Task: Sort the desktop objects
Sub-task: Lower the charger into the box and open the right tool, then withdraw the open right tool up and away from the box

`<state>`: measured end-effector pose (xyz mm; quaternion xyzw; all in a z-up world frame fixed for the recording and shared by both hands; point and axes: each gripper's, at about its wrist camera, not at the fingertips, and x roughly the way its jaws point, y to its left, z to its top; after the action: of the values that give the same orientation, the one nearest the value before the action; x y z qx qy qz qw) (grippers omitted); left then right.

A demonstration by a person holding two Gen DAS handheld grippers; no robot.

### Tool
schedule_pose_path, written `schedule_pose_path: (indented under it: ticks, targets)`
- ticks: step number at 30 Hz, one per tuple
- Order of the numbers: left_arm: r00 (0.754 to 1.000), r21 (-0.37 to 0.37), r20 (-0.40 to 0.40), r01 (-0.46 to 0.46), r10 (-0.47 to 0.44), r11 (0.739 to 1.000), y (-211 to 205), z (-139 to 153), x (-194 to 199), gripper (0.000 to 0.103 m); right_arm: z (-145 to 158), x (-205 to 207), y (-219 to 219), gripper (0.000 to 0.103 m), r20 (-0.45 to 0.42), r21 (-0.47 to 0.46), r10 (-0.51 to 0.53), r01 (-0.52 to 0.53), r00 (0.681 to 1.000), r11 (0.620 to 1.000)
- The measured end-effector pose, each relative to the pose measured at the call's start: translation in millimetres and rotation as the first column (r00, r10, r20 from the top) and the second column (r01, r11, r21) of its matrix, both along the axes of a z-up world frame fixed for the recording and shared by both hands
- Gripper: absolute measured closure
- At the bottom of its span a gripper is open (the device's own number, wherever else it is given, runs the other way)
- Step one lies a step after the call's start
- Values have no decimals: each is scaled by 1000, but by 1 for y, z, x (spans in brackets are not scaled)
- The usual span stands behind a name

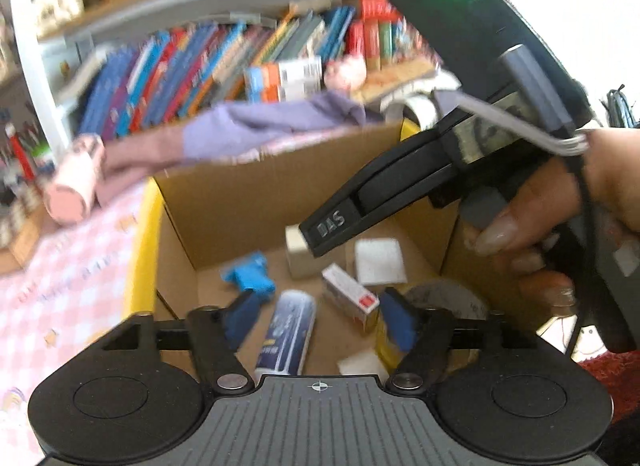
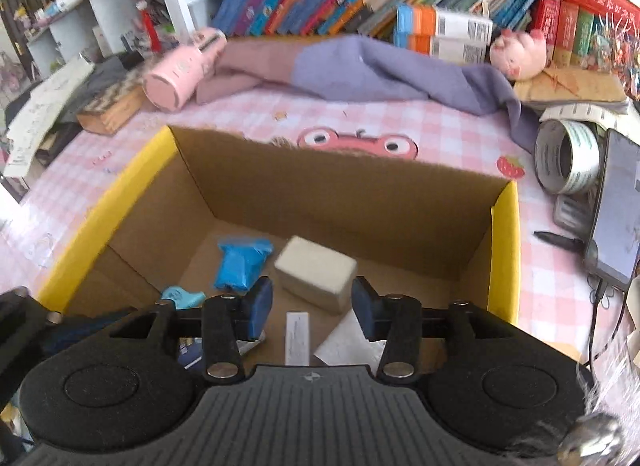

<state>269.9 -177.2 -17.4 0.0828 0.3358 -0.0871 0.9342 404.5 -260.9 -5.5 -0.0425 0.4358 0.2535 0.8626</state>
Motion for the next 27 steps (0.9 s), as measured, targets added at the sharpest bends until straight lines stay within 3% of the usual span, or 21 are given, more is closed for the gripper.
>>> schedule_pose_path:
  ticks: [8,15,21,27]
  targets:
    - [986,28,166,-20,15,999,-2,21,-25,14,12,-17,-2,57,35,41,-15,13,999,999]
    - [961,24,274,-36,28,999,7,38,-41,10,22,-34,-8,56,71,54,-59,55,996,997]
    - [954,28,299,-3,-5,1000,14,44,-56,8,32,-56,-10,55,101,67,-99,93,990,993]
    - [955,78,286,52,-73,996,25,42,-75,8,41,-85,-18,55,121,98,-187,175,975,980]
